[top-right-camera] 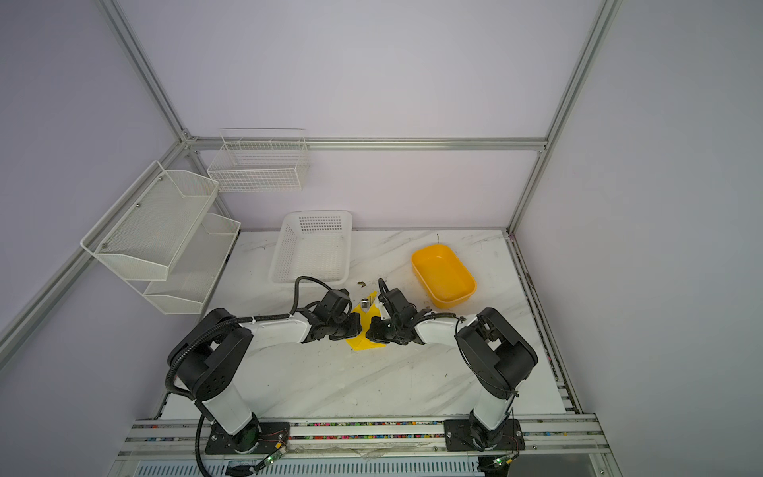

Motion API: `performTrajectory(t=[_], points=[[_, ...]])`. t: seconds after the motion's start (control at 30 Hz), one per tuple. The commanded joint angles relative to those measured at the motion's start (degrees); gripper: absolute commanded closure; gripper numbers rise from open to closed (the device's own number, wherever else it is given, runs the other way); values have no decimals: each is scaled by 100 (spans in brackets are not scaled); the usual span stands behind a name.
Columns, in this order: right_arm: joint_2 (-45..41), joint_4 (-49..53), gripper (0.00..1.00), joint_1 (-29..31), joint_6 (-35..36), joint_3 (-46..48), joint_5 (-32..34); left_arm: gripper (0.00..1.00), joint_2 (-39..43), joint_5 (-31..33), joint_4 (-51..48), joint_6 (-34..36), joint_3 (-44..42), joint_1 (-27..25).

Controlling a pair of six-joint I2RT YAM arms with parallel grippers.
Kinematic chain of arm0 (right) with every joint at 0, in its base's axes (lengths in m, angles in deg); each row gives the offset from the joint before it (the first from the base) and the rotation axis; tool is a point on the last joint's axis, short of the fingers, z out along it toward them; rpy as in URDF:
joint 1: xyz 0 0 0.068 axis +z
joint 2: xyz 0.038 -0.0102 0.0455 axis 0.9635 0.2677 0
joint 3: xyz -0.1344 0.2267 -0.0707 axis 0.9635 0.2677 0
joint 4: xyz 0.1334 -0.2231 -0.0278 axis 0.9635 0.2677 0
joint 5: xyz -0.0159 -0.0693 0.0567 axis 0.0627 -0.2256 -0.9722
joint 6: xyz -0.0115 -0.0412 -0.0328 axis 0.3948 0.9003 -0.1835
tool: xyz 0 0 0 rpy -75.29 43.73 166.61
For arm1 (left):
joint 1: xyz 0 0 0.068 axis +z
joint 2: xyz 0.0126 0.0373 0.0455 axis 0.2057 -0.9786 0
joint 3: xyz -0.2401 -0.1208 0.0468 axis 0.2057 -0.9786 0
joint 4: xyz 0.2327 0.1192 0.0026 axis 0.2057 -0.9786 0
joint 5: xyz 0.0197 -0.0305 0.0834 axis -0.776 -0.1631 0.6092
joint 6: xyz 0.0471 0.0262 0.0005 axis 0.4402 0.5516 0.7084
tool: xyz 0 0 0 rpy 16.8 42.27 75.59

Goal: Place the utensils on the paper napkin and roll it up

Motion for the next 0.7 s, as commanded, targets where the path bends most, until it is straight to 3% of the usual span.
performTrajectory(t=[0.0, 0.67], points=[[136, 53, 92, 45, 48, -16, 117, 99, 32, 47, 101, 2, 304, 24], [164, -12, 100, 45, 26, 59, 28, 97, 50, 19, 93, 3, 304, 30]])
